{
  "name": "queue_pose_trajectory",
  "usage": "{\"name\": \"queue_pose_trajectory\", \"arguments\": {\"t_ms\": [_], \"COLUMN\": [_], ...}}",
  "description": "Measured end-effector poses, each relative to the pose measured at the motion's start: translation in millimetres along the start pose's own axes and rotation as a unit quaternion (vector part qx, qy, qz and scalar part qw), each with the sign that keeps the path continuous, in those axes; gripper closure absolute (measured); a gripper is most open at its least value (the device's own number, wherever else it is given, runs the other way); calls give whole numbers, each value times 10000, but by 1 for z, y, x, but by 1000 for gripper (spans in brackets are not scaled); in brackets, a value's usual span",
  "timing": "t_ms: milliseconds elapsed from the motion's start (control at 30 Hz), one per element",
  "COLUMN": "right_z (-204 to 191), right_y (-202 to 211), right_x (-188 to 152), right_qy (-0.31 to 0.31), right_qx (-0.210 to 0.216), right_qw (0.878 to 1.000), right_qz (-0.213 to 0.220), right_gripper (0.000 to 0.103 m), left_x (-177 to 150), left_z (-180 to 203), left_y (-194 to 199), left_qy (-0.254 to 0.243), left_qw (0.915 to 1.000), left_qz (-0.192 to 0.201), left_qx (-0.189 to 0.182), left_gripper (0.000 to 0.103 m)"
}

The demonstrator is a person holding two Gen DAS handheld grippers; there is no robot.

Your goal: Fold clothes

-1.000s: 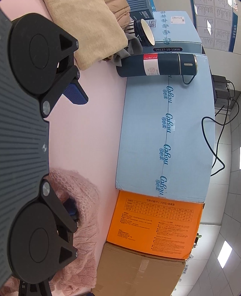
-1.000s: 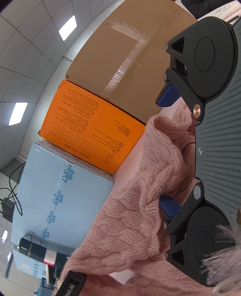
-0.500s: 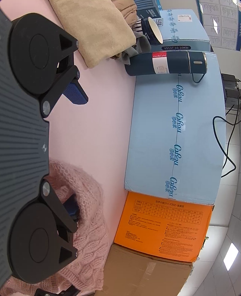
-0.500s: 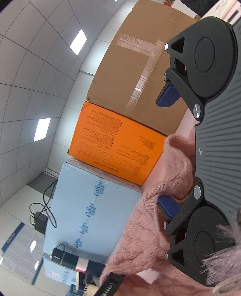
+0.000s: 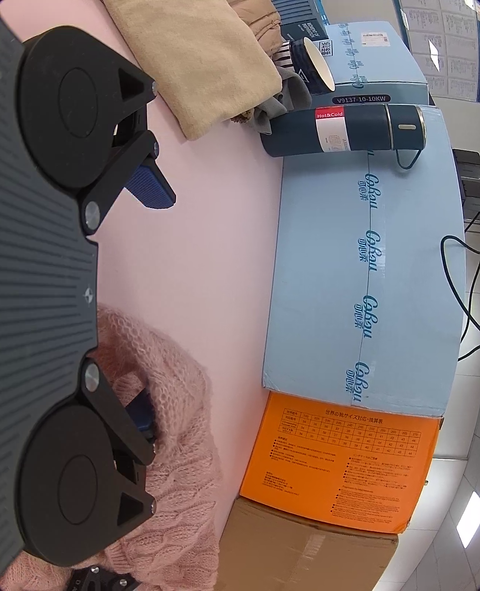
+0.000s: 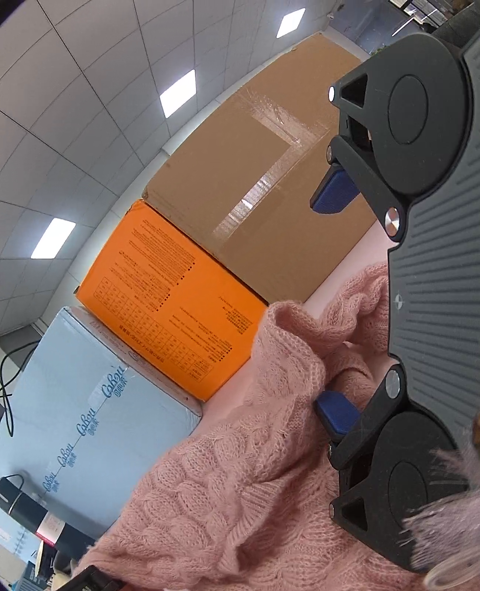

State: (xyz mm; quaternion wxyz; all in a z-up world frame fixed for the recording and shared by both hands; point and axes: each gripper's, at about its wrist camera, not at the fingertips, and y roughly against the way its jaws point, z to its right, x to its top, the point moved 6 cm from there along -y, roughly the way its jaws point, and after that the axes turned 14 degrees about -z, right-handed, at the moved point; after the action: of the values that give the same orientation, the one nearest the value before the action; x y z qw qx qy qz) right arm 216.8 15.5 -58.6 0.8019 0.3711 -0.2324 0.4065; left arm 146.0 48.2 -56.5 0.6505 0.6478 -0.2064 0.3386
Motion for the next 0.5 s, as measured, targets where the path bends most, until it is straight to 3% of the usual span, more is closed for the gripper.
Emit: {"name": "queue_pose_trajectory", "arguments": {"t_ms": [100,267,400,433,500], "right_z": [-1,0,11,12,14], "right_y": [-16,-37,-40,-40,-39], "right_x": [8,18,23,23,23], "right_qy": [-19,-211,-772,-853,-1055], "right_qx": [106,905,1704,1810,2164], "right_qw": [9999,9956,9823,9798,9706], "right_qz": [-41,-95,10,23,-17], "right_gripper": [0,0,2,8,50], "left_x": [0,-1,-2,-2,-4], "left_z": [0,-2,-3,-1,2], "left_y": [-1,-4,-7,-7,-5], "left_qy": [13,55,100,44,-69], "left_qw": [10000,9998,9996,9997,9997], "left_qz": [-60,-177,-253,-233,-194], "left_qx": [3,-11,-56,-89,-156], "left_gripper": [0,0,0,0,1]}}
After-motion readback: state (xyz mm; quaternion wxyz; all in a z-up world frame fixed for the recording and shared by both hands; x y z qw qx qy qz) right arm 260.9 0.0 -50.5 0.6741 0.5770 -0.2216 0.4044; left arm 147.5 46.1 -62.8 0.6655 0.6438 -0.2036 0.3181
